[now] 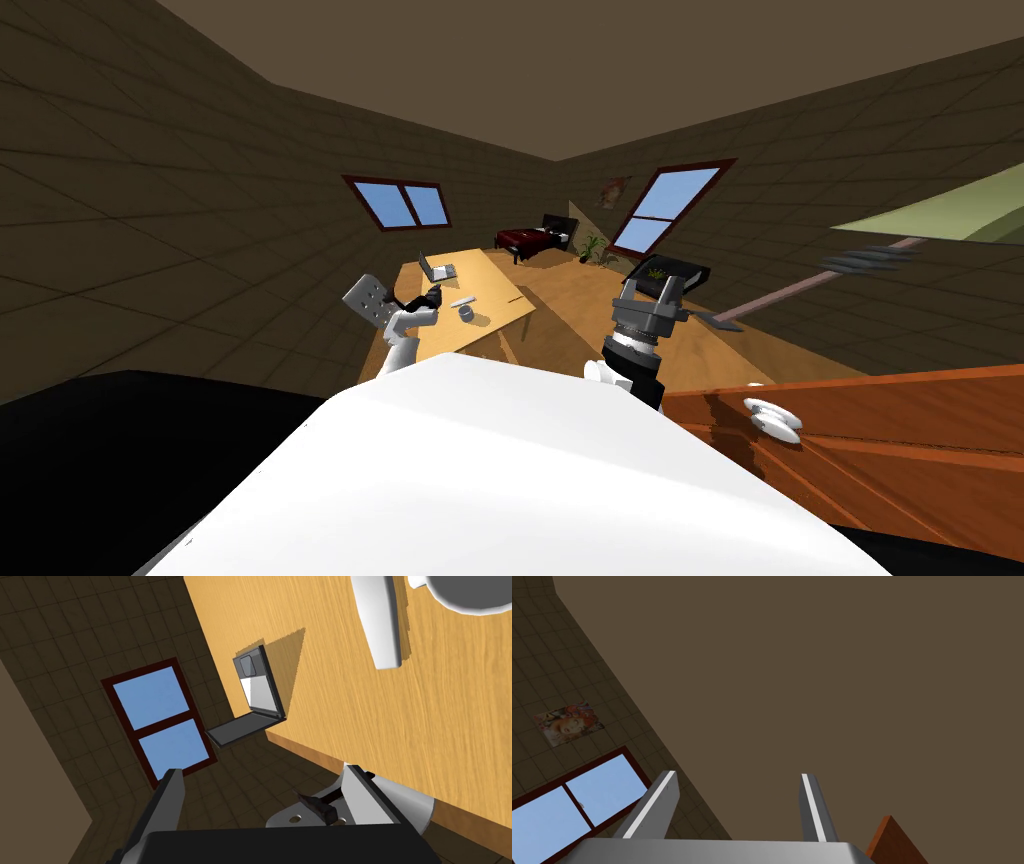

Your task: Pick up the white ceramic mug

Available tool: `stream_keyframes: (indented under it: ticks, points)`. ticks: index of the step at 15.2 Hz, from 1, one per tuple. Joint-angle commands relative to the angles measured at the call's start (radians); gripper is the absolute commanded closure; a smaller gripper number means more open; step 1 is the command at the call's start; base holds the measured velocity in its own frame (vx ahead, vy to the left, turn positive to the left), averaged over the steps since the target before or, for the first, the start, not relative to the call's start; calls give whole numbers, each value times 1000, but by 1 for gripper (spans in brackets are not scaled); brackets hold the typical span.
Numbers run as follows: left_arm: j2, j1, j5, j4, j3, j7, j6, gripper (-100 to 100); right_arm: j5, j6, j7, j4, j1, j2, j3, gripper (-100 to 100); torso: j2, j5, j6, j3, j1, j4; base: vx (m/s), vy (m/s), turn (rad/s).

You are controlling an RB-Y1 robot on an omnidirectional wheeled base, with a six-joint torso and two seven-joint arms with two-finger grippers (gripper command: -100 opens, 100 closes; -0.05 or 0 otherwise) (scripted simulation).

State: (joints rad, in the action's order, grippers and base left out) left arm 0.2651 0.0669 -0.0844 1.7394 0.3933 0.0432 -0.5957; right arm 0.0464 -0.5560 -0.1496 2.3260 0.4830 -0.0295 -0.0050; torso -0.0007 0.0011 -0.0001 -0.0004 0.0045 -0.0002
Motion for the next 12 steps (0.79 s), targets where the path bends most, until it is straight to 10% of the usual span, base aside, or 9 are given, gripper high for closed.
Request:
stream_keyframes:
  ticks: [1, 12]
  points:
    - [3, -4, -3, -6, 4, 0, -28, -100, 0, 0, 0, 0, 0, 0, 0, 0, 0, 0, 0, 0, 0, 0, -16, 25, -13]
    - [33, -77, -48, -158, 98, -5, -249, -100, 0, 0, 0, 0, 0, 0, 0, 0, -1, 0, 0, 0, -1, 0, -21, 34, -195]
